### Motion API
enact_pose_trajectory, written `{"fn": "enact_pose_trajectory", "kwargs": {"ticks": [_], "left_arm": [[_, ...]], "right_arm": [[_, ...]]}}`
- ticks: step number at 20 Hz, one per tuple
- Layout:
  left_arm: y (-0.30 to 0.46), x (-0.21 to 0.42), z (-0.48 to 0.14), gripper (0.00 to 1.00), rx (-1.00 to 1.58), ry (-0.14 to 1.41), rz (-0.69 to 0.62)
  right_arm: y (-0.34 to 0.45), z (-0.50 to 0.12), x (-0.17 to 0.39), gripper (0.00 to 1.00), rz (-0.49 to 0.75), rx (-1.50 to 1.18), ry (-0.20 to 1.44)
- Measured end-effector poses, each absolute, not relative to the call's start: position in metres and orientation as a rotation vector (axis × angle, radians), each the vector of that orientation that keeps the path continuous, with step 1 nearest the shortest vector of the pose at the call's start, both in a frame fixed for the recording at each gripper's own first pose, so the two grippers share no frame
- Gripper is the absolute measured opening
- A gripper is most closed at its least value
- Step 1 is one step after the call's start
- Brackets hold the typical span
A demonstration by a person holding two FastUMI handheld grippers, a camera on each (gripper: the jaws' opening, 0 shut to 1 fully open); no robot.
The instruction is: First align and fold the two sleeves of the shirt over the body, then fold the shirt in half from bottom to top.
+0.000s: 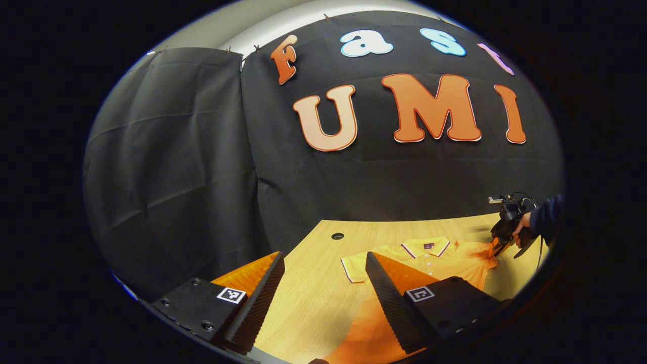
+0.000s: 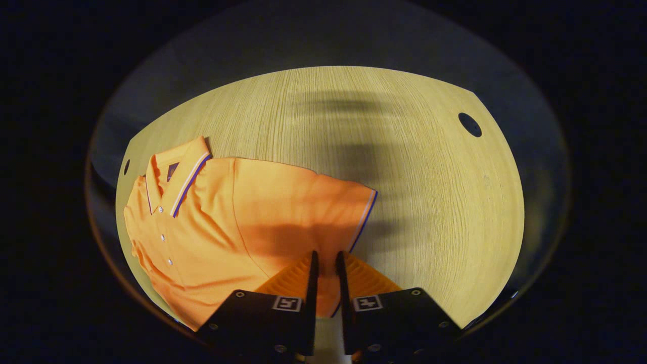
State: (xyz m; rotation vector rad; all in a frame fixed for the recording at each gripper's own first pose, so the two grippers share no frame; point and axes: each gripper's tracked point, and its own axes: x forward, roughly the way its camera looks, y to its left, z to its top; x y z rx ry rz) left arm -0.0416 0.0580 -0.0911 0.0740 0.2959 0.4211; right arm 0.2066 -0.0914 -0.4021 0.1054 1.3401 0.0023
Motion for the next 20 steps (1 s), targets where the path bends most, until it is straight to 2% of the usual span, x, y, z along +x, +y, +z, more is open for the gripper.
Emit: {"fn": "enact_pose_trajectory", "kwargs": {"ticks": [2, 3, 10, 20], "left_arm": [[0.057, -0.040, -0.090, 0.99, 0.071, 0.294, 0.412], [0.057, -0.039, -0.092, 0.99, 0.070, 0.294, 0.406], [0.064, -0.039, -0.096, 1.00, 0.051, 0.305, 0.406], [0.095, -0.046, -0.107, 0.99, 0.018, 0.332, 0.467]], "right_arm": [[-0.087, -0.391, 0.210, 0.21, 0.004, 0.177, 1.331], [-0.079, -0.395, 0.210, 0.05, 0.020, 0.226, 1.335], [-0.050, -0.349, 0.226, 0.05, 0.124, 0.212, 1.211], [0.026, -0.311, 0.228, 0.04, 0.270, 0.117, 1.179]]}}
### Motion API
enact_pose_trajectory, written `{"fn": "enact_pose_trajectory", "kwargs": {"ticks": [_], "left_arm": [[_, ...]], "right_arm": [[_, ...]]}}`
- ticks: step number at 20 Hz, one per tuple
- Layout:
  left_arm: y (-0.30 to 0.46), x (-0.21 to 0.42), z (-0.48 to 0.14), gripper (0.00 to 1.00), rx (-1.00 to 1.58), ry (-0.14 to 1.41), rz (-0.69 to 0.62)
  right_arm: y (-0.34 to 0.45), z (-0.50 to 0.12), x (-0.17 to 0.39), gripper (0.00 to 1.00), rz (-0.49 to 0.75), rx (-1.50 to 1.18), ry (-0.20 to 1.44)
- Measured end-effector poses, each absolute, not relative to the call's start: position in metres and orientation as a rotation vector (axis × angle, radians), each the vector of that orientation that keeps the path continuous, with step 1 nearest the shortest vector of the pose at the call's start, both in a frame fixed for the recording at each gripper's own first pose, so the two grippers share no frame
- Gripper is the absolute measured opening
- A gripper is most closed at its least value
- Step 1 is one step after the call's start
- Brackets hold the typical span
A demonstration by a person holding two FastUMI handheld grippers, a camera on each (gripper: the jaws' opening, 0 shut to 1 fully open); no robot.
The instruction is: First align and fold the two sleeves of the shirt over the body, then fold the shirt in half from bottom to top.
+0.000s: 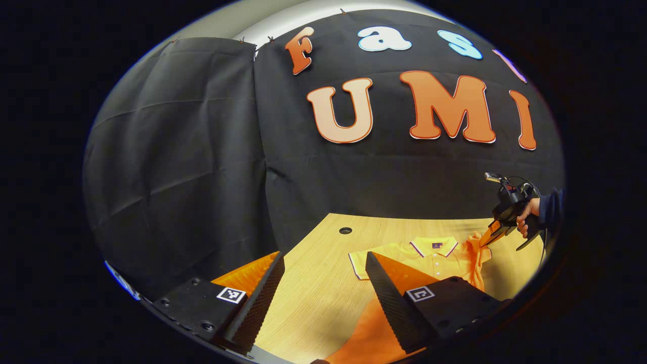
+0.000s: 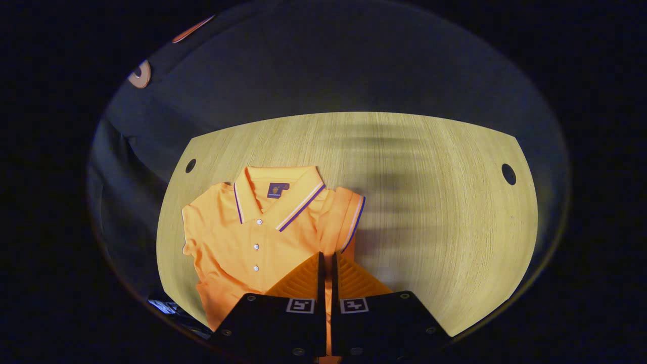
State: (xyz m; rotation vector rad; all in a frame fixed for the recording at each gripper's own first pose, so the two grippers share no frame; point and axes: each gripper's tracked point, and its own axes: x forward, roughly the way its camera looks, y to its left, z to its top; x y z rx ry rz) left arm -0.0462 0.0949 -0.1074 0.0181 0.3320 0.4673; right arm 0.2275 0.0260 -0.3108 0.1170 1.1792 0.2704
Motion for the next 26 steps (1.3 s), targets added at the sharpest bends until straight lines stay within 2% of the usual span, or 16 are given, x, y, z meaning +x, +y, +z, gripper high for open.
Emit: {"fn": "enact_pose_trajectory", "kwargs": {"ticks": [3, 4, 6, 8, 9, 10, 11, 17, 18, 19, 26], "left_arm": [[0.100, -0.042, -0.118, 0.99, -0.029, 0.361, 0.447], [0.103, -0.040, -0.120, 0.99, -0.042, 0.364, 0.440], [0.109, -0.033, -0.126, 0.99, -0.063, 0.371, 0.419], [0.114, -0.018, -0.133, 0.99, -0.087, 0.386, 0.375], [0.116, -0.009, -0.138, 0.99, -0.103, 0.398, 0.346], [0.119, 0.000, -0.144, 0.99, -0.118, 0.414, 0.317], [0.121, 0.010, -0.149, 0.99, -0.135, 0.433, 0.284], [0.138, 0.073, -0.183, 0.98, -0.211, 0.556, 0.154], [0.141, 0.084, -0.192, 0.98, -0.216, 0.579, 0.142], [0.143, 0.095, -0.199, 0.98, -0.224, 0.614, 0.131], [0.116, 0.157, -0.272, 0.98, -0.367, 0.906, -0.024]], "right_arm": [[0.045, -0.310, 0.222, 0.02, 0.287, 0.134, 1.196], [0.052, -0.306, 0.221, 0.10, 0.298, 0.148, 1.194], [0.069, -0.293, 0.223, 0.14, 0.346, 0.198, 1.164], [0.075, -0.281, 0.222, 0.26, 0.350, 0.223, 1.144], [0.072, -0.276, 0.222, 0.35, 0.334, 0.219, 1.128], [0.070, -0.271, 0.221, 0.33, 0.314, 0.211, 1.110], [0.069, -0.263, 0.221, 0.51, 0.300, 0.210, 1.084], [0.055, -0.214, 0.197, 0.83, 0.202, 0.264, 0.931], [0.051, -0.210, 0.190, 0.78, 0.185, 0.267, 0.909], [0.046, -0.207, 0.183, 0.87, 0.160, 0.270, 0.896], [0.010, -0.184, 0.112, 0.93, 0.003, 0.212, 0.794]]}}
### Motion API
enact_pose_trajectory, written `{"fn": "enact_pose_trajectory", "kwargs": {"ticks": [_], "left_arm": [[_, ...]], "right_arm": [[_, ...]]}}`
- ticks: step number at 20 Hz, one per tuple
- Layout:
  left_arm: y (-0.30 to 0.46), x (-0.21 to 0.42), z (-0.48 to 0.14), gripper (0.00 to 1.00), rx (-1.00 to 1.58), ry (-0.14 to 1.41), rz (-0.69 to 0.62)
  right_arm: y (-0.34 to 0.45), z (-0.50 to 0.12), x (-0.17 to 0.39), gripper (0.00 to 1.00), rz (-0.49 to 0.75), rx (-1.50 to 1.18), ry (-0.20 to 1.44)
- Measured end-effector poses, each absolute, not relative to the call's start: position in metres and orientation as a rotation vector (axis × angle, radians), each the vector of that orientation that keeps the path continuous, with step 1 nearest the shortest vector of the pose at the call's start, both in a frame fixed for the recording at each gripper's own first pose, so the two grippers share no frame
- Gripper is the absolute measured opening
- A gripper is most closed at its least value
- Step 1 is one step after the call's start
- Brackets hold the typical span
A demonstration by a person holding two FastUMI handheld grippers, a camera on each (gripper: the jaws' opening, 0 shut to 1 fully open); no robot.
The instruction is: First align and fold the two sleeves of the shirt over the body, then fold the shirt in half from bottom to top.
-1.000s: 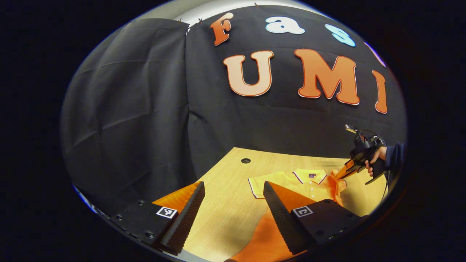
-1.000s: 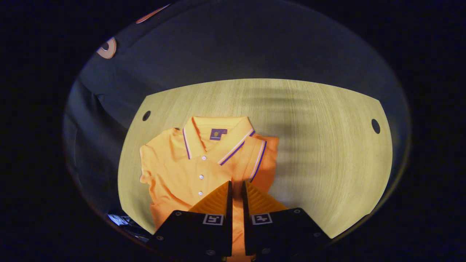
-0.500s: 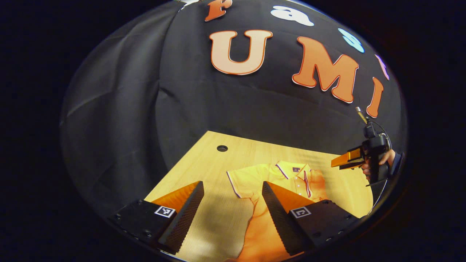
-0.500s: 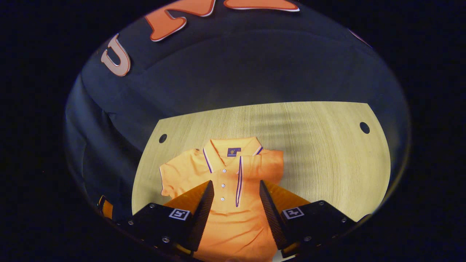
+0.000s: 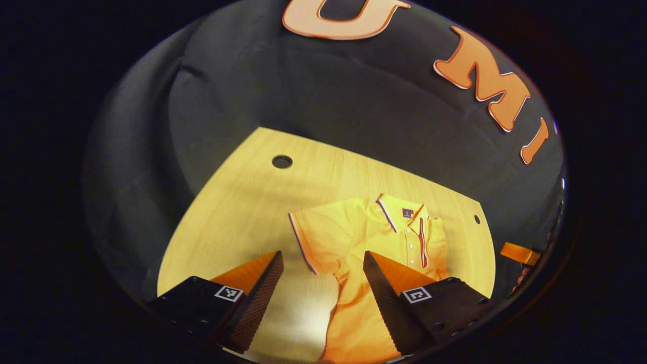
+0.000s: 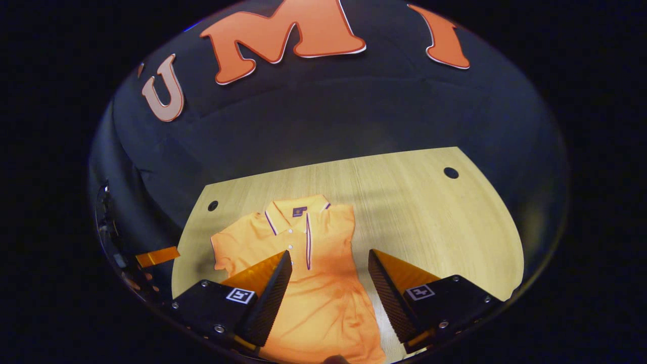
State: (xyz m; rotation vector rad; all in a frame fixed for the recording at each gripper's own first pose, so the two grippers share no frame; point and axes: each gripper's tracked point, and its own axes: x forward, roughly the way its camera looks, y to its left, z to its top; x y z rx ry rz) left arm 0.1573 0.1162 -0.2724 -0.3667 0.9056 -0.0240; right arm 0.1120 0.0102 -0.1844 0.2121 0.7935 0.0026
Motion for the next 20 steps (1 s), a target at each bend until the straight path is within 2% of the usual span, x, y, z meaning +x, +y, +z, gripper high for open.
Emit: {"fn": "enact_pose_trajectory", "kwargs": {"ticks": [10, 19, 20], "left_arm": [[0.104, 0.210, -0.359, 0.96, -0.417, 1.259, -0.014], [0.114, 0.226, -0.407, 0.95, -0.261, 1.398, 0.109], [0.116, 0.227, -0.408, 0.92, -0.229, 1.403, 0.111]], "right_arm": [[-0.020, -0.139, 0.017, 0.96, -0.153, 0.202, 0.643], [-0.049, -0.135, -0.041, 0.96, -0.253, 0.218, 0.630], [-0.052, -0.136, -0.047, 0.96, -0.263, 0.226, 0.632]]}}
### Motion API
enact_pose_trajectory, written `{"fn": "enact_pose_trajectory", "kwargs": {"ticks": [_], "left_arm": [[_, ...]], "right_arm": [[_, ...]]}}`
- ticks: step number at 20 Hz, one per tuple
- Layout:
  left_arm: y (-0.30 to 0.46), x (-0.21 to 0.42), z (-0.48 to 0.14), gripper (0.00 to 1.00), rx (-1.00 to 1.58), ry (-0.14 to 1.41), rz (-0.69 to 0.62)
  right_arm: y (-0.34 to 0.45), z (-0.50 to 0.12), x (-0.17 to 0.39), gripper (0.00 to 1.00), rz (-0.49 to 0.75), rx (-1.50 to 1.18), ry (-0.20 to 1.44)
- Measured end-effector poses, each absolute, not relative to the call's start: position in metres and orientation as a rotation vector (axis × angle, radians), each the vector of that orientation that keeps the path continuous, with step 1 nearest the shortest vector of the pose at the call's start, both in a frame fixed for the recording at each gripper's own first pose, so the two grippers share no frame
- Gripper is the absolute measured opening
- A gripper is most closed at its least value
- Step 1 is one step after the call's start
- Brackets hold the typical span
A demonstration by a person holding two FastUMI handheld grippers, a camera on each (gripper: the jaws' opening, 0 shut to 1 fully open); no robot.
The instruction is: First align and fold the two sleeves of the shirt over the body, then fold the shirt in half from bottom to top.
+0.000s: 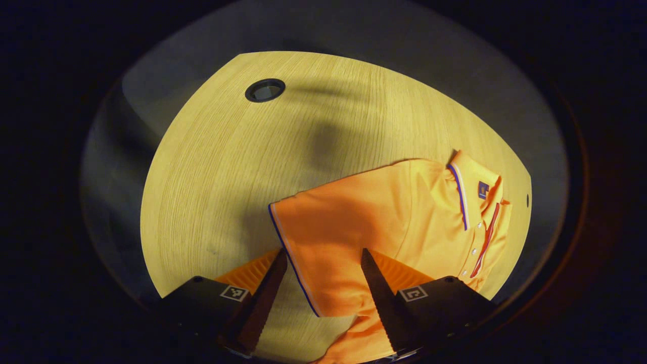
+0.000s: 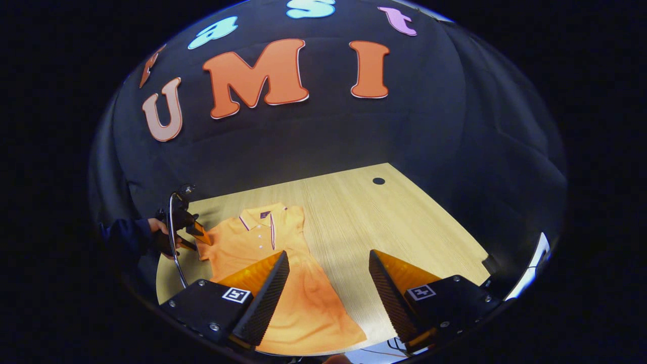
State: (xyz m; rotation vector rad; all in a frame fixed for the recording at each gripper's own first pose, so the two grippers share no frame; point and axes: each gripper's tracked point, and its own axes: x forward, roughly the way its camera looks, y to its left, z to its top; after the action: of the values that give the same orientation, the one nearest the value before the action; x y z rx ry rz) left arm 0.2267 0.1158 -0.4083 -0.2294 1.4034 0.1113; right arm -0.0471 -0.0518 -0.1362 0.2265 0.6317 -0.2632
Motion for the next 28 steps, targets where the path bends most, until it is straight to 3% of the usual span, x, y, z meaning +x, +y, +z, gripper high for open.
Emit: {"fn": "enact_pose_trajectory", "kwargs": {"ticks": [1, 3, 4, 6, 16, 23, 27, 28], "left_arm": [[0.123, 0.227, -0.407, 0.89, -0.176, 1.398, 0.114], [0.121, 0.230, -0.410, 0.60, -0.147, 1.398, 0.083], [0.120, 0.231, -0.405, 0.55, -0.148, 1.371, 0.063], [0.112, 0.232, -0.404, 0.06, -0.188, 1.367, 0.034], [0.070, 0.258, -0.334, 0.06, -0.036, 1.167, -0.161], [0.001, 0.266, -0.319, 0.06, 0.069, 1.146, -0.309], [-0.049, 0.262, -0.314, 0.09, 0.046, 1.147, -0.442], [-0.059, 0.260, -0.313, 0.17, 0.021, 1.140, -0.471]], "right_arm": [[-0.056, -0.138, -0.051, 0.96, -0.280, 0.230, 0.633], [-0.063, -0.141, -0.058, 0.97, -0.303, 0.245, 0.634], [-0.065, -0.143, -0.062, 0.96, -0.313, 0.255, 0.636], [-0.068, -0.149, -0.068, 0.96, -0.330, 0.275, 0.642], [-0.064, -0.149, -0.074, 0.97, -0.335, 0.294, 0.642], [-0.061, -0.146, -0.090, 0.97, -0.356, 0.294, 0.641], [-0.060, -0.148, -0.108, 0.97, -0.386, 0.302, 0.656], [-0.059, -0.149, -0.111, 0.97, -0.386, 0.304, 0.660]]}}
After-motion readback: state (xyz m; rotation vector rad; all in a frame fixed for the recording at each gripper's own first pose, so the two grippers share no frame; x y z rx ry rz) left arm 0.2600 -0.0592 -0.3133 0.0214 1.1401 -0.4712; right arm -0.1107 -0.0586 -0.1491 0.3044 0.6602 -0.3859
